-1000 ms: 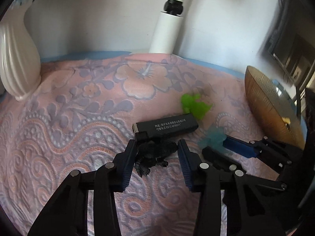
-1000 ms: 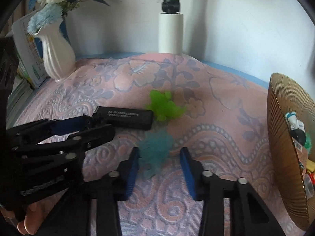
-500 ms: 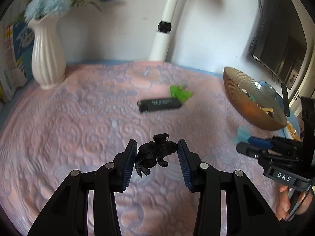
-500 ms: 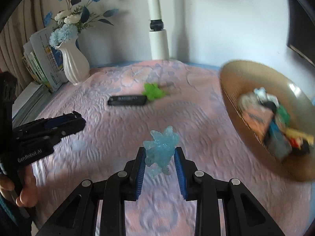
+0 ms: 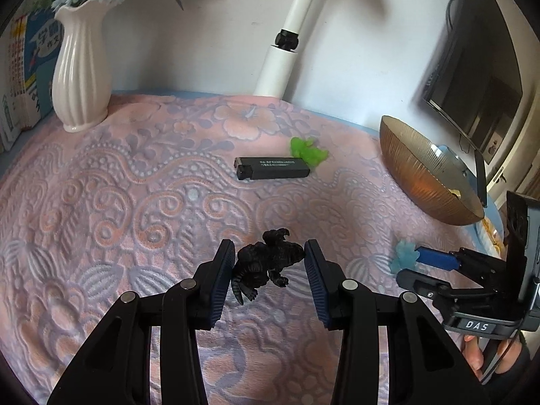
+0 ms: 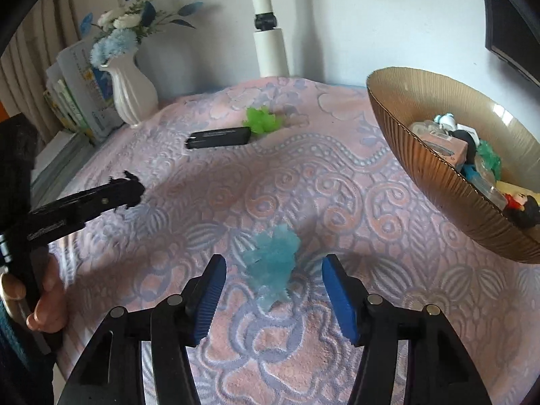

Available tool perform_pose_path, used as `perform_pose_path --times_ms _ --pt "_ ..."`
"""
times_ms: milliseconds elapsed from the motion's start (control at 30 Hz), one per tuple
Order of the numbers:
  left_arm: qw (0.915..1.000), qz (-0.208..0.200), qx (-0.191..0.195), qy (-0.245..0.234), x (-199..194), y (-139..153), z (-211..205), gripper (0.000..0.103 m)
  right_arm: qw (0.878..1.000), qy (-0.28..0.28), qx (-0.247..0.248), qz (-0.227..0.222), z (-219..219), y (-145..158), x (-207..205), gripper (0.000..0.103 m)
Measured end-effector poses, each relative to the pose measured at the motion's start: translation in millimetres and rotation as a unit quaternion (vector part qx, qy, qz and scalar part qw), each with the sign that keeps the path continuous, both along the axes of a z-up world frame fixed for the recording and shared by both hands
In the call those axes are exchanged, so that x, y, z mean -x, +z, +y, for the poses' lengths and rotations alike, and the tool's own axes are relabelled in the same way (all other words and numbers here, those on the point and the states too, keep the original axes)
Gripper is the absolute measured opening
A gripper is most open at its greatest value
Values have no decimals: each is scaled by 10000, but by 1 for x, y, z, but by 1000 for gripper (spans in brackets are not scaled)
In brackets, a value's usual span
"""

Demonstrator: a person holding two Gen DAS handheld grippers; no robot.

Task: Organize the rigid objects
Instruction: 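Carry the toy gun and blue figure over the bowl and open both tools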

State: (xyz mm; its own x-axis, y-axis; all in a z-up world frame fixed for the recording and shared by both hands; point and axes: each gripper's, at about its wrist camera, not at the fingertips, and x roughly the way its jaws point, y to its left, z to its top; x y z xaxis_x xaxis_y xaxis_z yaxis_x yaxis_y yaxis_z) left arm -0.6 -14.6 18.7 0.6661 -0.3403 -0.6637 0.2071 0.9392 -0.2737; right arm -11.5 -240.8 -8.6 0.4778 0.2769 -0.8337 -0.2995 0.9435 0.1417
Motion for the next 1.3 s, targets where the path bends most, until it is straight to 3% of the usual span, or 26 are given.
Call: perform_pose_path --times_ms 100,200,300,400,500,633,733,833,1033,1200,1300 --pt "10000 -14 -65 -19 0 0 -1 39 9995 5 324 -19 10 -3 -3 56" --pt "9999 -39 -146 -15 0 0 -4 39 9984 95 533 -174 18 -2 0 33" --pt "9996 -72 -264 -2 1 2 -6 39 9982 -12 396 -456 11 9 9 32" --pt "9993 -102 -363 -4 3 10 -12 39 9988 -197 -130 -428 -9 24 12 32" --pt "9987 -425 -181 -213 5 43 -26 39 9952 -384 -103 -896 -34 63 18 32" --pt "9911 -1112 -182 -716 -4 107 -69 39 9847 -764 -243 -1548 -85 122 14 32" --pt "9837 -1432 -183 -1071 -21 144 -109 39 9753 -1206 -326 -1824 -131 157 -1 32" --pt "9788 -1523 -72 -1364 -41 161 -148 39 9672 -1732 -217 -1843 -174 171 -25 32" --pt "9750 -1127 -60 -1917 -66 135 -217 39 9663 -2271 -422 -1139 -238 141 -72 32" --pt "9724 -711 -161 -2216 -74 95 -255 39 9669 -2459 -220 -639 -249 104 -95 32" --pt "9699 -666 -228 -2329 -73 87 -270 39 9671 -2493 -132 -481 -253 92 -101 32"
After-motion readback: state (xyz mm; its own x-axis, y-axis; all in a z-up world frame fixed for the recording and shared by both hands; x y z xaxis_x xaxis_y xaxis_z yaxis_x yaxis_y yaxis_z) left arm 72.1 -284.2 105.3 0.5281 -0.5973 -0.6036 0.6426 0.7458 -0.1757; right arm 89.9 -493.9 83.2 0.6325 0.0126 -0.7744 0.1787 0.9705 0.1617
